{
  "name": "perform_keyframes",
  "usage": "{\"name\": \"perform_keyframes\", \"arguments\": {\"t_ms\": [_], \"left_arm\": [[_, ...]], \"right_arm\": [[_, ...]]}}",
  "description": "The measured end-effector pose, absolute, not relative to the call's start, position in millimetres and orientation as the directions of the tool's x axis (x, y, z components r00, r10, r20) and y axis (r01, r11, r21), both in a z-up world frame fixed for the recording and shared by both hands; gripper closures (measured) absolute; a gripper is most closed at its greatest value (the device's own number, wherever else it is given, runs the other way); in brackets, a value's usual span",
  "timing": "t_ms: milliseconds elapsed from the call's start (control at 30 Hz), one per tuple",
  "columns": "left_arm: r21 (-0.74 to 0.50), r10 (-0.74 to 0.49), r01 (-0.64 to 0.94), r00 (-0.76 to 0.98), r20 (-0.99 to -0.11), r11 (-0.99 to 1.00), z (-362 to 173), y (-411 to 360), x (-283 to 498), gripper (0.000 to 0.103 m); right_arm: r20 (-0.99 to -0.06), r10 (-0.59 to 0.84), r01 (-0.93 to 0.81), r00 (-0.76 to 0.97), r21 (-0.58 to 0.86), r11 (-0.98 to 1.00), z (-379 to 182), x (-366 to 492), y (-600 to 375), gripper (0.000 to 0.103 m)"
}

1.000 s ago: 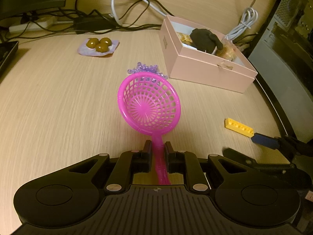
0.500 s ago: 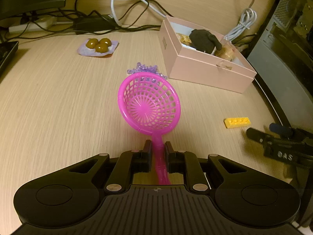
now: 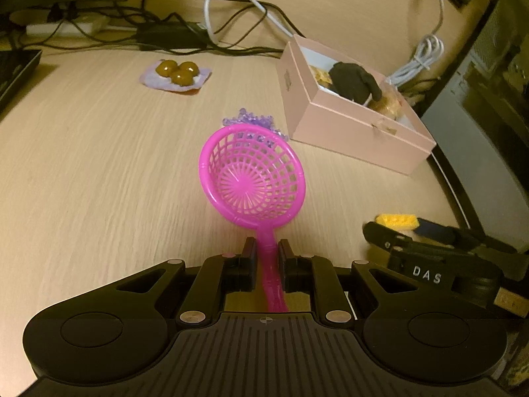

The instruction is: Organize objects

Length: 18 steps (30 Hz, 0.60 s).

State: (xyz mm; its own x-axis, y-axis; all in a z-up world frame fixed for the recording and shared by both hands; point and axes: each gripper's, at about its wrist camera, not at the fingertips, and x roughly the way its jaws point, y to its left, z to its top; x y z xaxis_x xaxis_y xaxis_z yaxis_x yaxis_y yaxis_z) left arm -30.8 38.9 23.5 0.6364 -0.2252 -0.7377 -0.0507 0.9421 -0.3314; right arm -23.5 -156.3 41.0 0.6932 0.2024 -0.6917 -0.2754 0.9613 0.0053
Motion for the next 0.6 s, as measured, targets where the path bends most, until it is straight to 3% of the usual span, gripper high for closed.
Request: {"name": "perform_keyframes", "arguments": {"t_ms": [200, 333, 467, 600], "left_arm": [[-0.349, -0.212, -0.085, 0.656, -0.725, 0.933, 22, 41, -24, 0.087], [-0.388, -0.242, -0.086, 0.653, -0.718, 0.918, 21, 43, -16, 0.087], [-0.503, -0.347, -0.093, 0.618, -0.706, 0.859, 16, 52, -10, 0.088], [-0.379, -0.307, 0.017, 0.620, -0.722, 0.925, 26, 32, -18, 0.089]], "right_arm": [[-0.695, 0.213, -0.291, 0.686, 0.007, 0.957, 44, -24, -153, 0.040], [-0.704, 0.214, -0.289, 0.677, 0.014, 0.957, 46, -23, -153, 0.040], [-0.702, 0.214, -0.289, 0.679, 0.012, 0.957, 54, -30, -159, 0.040], [-0.677, 0.218, -0.310, 0.703, -0.017, 0.950, 72, -49, -174, 0.040]]}}
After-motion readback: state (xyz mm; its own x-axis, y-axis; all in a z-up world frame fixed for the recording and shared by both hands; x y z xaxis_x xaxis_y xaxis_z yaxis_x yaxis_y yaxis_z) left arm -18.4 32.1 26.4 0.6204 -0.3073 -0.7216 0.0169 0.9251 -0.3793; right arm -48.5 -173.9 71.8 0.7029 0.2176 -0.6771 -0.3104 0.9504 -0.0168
